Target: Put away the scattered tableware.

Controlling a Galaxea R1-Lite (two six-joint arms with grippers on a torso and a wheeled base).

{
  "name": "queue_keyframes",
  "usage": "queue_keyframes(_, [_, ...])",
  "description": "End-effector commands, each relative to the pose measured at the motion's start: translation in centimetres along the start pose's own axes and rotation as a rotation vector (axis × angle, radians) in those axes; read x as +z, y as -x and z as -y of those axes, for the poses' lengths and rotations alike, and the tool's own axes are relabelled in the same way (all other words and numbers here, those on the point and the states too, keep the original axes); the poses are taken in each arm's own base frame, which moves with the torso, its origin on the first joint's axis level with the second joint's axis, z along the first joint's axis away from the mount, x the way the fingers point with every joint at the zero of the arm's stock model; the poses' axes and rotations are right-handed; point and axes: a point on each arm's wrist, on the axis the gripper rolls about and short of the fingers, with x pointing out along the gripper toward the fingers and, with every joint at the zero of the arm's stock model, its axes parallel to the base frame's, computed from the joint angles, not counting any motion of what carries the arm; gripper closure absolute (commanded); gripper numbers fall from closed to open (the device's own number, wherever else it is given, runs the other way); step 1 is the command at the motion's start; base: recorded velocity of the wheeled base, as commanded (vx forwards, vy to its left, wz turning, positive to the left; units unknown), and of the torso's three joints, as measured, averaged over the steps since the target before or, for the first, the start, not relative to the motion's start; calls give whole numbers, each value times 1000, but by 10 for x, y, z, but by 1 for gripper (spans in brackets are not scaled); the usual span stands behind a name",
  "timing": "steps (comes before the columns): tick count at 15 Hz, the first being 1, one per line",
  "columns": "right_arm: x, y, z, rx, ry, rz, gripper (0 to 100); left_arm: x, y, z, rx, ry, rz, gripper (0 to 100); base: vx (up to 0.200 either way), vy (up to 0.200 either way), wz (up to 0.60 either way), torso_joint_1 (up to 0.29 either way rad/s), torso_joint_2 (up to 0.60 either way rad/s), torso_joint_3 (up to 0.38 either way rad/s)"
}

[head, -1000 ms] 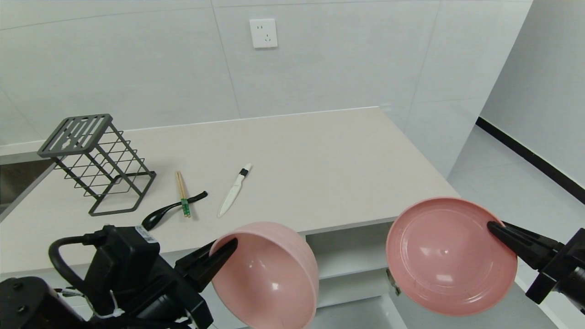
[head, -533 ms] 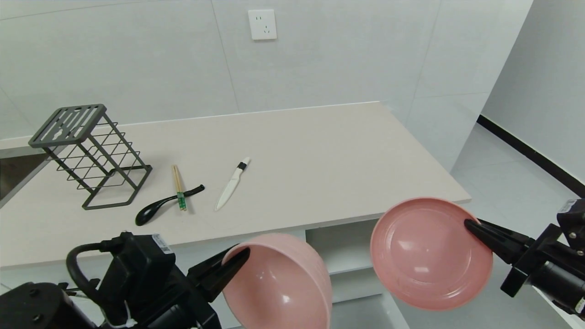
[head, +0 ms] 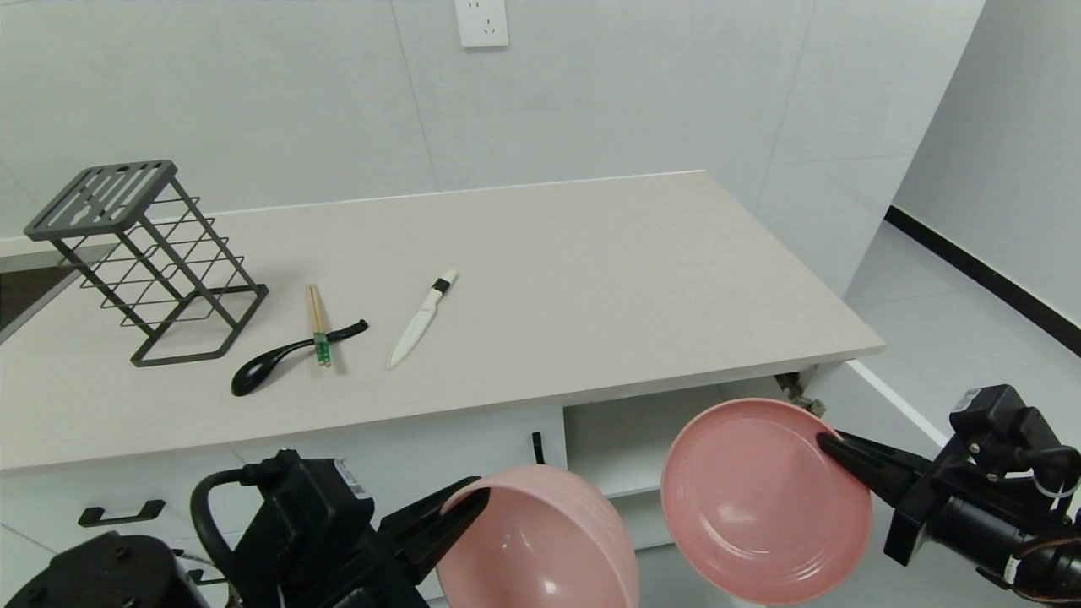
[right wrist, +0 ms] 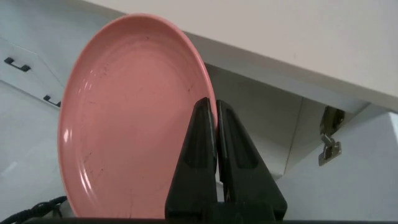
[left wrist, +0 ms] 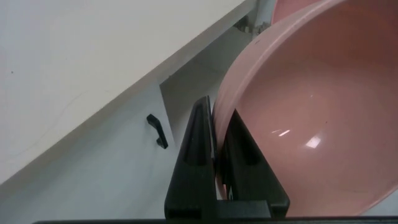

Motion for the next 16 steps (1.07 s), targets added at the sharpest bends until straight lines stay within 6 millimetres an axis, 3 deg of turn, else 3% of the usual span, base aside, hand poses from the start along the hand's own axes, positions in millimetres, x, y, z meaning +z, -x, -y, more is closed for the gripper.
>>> queue_keyframes(1, [2,1,0,1,3,10,100,2,1,-2,9,1,9,100,0,0,0,-212,452,207])
queue_keyframes(9, [32,33,-3,-30,48,158,100,16,13,-13,137,9,85,100,0,0,0,-213,422,205])
queue_keyframes(13, [24,48,-9,-8,83,39,100,17,15,-14,180,12,91,100,0,0,0,-250,491,233])
queue_keyframes(16, [15,43,-12,29,64,-44,100,20,18,-15,197,5,109,100,0,0,0,-248,481,237])
